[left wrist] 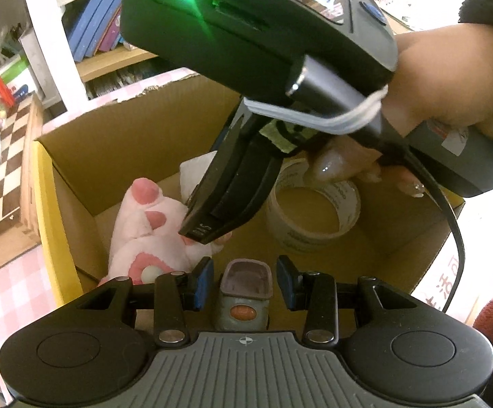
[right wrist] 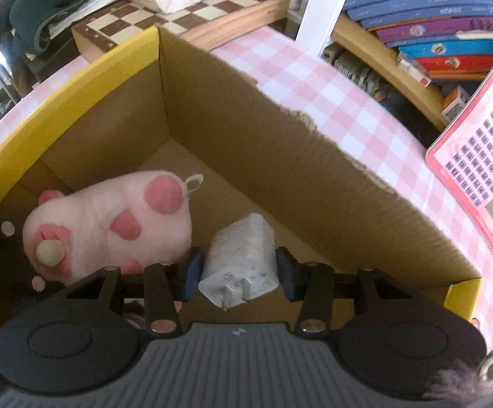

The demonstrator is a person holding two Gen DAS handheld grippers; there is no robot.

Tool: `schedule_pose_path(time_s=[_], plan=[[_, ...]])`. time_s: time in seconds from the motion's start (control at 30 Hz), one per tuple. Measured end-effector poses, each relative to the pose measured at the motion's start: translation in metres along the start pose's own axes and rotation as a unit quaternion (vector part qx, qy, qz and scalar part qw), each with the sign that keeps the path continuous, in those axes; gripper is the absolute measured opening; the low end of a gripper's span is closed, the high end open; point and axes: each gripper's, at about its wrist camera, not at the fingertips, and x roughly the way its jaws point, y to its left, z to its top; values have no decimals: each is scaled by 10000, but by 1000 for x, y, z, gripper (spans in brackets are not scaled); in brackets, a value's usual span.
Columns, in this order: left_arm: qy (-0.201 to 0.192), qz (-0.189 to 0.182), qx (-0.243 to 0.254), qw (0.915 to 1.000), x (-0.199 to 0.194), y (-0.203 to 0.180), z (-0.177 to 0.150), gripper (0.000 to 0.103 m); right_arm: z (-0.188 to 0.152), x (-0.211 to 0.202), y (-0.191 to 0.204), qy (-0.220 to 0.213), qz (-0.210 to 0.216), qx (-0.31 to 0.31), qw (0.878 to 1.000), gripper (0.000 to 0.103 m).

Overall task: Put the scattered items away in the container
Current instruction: 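Open left tool to drop the toy car while right tool releases the charger, then move both tools back toward the white charger and pink stick on the mat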

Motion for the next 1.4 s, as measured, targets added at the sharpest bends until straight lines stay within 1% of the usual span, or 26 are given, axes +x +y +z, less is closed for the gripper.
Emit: schedule_pose_path(time_s=[0.07,0.13,0.17,0.2,0.4,0.43,0.5,0.57,0.73,0.8,1.1,1.3,1.4], plan=[[-27,-18,2,10000,-3,0,0,41,1,-3,-1,-60,5,18,10000,54],[-61,-14,-3,10000,-5,1,0,43,2,-7,-2,-122,-8,30,9999,57],[-83,-9,-11,10000,-6,1,1,48,3,-10,-3,-166,-14,35,9999,59],[-109,0,-19,9999,-8,1,1,49,3,-13,-3,-203,-12,42,9998,60],[-184,33,39,9998,-14,-3,1,50,0,-28,-1,-358,17,33,9994,63],[-194,35,52,9998,-14,-2,2,50,-1,-31,-1,-383,26,32,9993,64],[-235,52,91,9997,-15,-2,2,58,-3,-37,1,-440,49,36,9990,64],[-298,93,164,9994,-18,-5,2,61,-5,-45,2,-508,61,32,9987,65],[-414,186,266,9986,-25,-13,0,64,-14,-64,3,-691,95,123,9975,66],[-461,217,296,9983,-29,-17,-3,68,-18,-72,4,-745,124,178,9970,66],[-819,343,468,9950,-53,-20,-12,72,-41,-110,-1,-997,252,366,9940,67],[-1090,586,582,9906,-73,-26,-18,79,-62,-141,-10,-1305,207,694,9888,70],[-1211,698,643,9881,-83,-30,-22,80,-75,-158,-14,-1462,196,815,9857,70]])
